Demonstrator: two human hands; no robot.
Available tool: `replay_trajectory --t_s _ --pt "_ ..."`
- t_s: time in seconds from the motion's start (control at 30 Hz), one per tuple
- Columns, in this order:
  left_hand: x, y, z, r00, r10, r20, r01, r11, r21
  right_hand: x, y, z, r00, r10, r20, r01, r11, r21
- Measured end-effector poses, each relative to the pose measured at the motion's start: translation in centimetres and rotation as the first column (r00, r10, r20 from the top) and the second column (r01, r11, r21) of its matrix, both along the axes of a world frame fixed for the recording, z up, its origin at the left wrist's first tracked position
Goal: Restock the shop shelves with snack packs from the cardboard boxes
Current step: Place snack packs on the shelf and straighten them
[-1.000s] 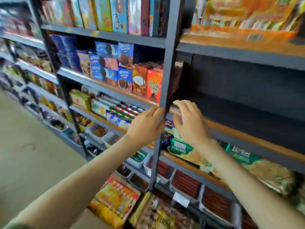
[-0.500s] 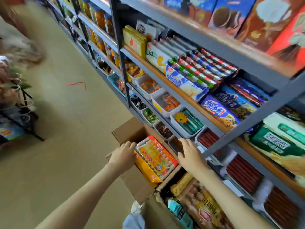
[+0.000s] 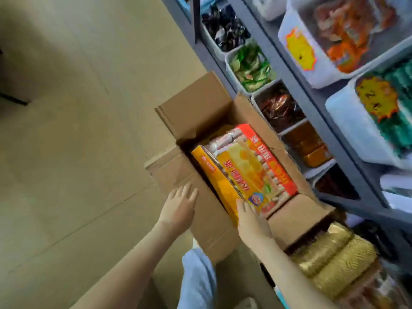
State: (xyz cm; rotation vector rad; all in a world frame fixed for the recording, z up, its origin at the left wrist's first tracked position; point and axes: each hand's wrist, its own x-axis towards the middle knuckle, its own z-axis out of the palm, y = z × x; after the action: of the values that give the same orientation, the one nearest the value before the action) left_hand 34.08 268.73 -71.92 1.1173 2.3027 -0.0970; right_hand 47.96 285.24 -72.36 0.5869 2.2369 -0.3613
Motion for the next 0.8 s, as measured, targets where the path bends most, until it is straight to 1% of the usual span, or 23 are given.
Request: replay_trajectory --t_s 0.07,0.1,0.13,0.2,0.27,0.3,0.4,0.47,0.5,0.57,0.67,0.8 --pt "0.8 0.0 -3.6 1.000 -0.029 -0.001 0.029 1.000 0.009 0.6 -0.6 -3.5 0.993 0.102 0.066 -0.105 0.993 0.048" --pt "1.3 0.0 -5.0 0.999 -0.038 0.004 0.038 0.999 0.017 1.0 -0.8 -5.1 0.990 0.125 0.066 -0.130 0.988 0.079" --pt "1.8 0.0 -6.2 0.999 -0.047 0.006 0.047 0.999 0.028 1.6 -0.9 -6.7 0.991 0.133 0.024 -0.135 0.985 0.111" --pt "2.9 -0.2 -8.1 0.998 -0.068 0.007 0.067 0.996 0.062 3.0 -1.1 -9.6 0.982 0.188 0.018 -0.189 0.970 0.154" --pt "4.1 -0.5 -9.2 0.996 -0.093 0.010 0.092 0.992 0.090 4.5 -0.8 -12.0 0.989 0.143 0.039 -0.147 0.980 0.133" --pt "4.6 -0.6 -9.6 0.994 -0.106 0.012 0.104 0.989 0.103 4.8 -0.5 -12.5 0.989 0.144 0.028 -0.146 0.978 0.146" --pt "5.6 -0.7 -10.1 0.990 -0.138 0.018 0.134 0.983 0.122 5.0 0.5 -12.7 0.980 0.189 -0.064 -0.176 0.969 0.173" --pt "6.0 -0.7 -10.0 0.991 -0.135 0.004 0.133 0.981 0.142 5.0 1.3 -11.8 0.980 0.163 -0.111 -0.141 0.973 0.183" --pt "6.1 -0.6 -9.8 0.992 -0.129 -0.009 0.128 0.979 0.160 5.0 1.8 -10.7 0.975 0.147 -0.167 -0.110 0.971 0.213" --pt "6.0 0.2 -8.8 0.992 -0.117 -0.037 0.122 0.972 0.203 5.1 2.3 -8.1 0.933 0.139 -0.332 -0.040 0.957 0.288" --pt "5.4 2.7 -6.0 0.992 -0.110 -0.055 0.121 0.957 0.265 5.3 2.1 -2.4 0.802 0.142 -0.580 0.061 0.947 0.316" --pt "2.5 7.4 -0.8 0.979 -0.125 -0.164 0.177 0.918 0.355 3.2 3.0 6.9 0.667 0.162 -0.727 0.095 0.950 0.298"
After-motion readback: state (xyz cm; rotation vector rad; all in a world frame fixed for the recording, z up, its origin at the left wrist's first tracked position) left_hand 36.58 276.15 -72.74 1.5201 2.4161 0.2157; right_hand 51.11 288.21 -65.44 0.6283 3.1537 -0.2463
